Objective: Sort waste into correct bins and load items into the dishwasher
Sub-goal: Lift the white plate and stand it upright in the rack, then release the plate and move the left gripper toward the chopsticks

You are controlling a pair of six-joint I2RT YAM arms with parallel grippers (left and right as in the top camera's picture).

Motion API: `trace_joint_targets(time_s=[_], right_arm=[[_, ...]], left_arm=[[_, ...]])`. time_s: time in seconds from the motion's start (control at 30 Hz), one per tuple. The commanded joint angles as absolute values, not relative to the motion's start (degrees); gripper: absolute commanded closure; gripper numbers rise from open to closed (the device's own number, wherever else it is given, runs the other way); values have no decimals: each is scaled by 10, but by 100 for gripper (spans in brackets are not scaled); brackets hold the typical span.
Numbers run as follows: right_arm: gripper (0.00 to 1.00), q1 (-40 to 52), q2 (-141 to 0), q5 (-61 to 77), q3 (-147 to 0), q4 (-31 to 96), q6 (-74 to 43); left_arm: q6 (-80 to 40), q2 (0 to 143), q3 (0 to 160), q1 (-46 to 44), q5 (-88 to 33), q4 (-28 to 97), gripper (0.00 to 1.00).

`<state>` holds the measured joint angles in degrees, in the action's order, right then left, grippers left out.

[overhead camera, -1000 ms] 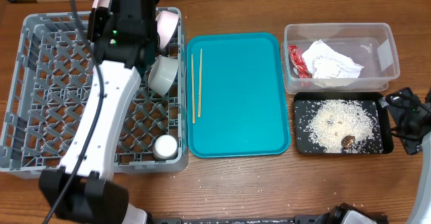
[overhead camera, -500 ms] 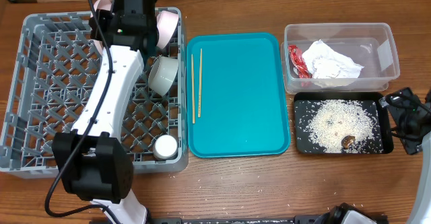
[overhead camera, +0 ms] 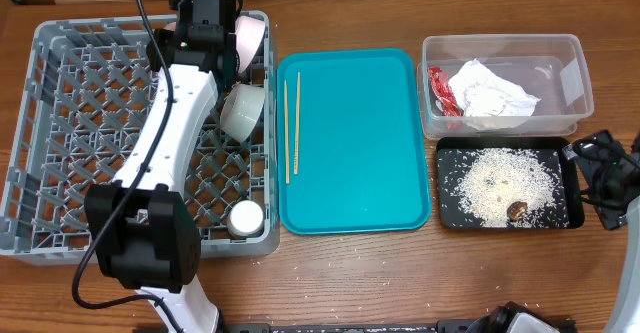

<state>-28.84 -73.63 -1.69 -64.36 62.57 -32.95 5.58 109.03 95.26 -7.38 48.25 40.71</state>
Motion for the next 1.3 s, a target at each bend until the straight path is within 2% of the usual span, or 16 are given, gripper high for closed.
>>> trace_joint_targets(time_s=[0.0,0.07,0.13,0.27,0.5,0.8,0.9,1.07,1.2,1.27], right_arm=[[0,-291,-735,-16,-649,622,-326],[0,-291,-735,-16,-649,622,-326],[0,-291,-735,-16,-649,622,-326],[0,-291,-735,-16,-649,622,-326],[0,-291,-735,-16,-649,622,-326],[0,-291,-735,-16,-649,622,-326],[0,-291,-735,-16,-649,623,-326],[0,-291,-735,-16,-649,623,-326],[0,-291,-735,-16,-649,622,-326],[0,-291,-735,-16,-649,623,-326]], left_arm=[[31,1094,957,-70,382,404,30],[18,1094,957,-70,334,400,12],[9,1094,958,-70,281,396,0],[8,1092,988,-72,213,428,0],[-23,1084,1223,-98,166,645,0],[-74,1084,1340,-115,5,703,0],[-91,1087,1334,-147,2,706,0],[-131,1118,1332,-234,47,714,4],[-171,1176,1332,-290,83,735,29],[-215,1226,1332,-307,84,752,37]])
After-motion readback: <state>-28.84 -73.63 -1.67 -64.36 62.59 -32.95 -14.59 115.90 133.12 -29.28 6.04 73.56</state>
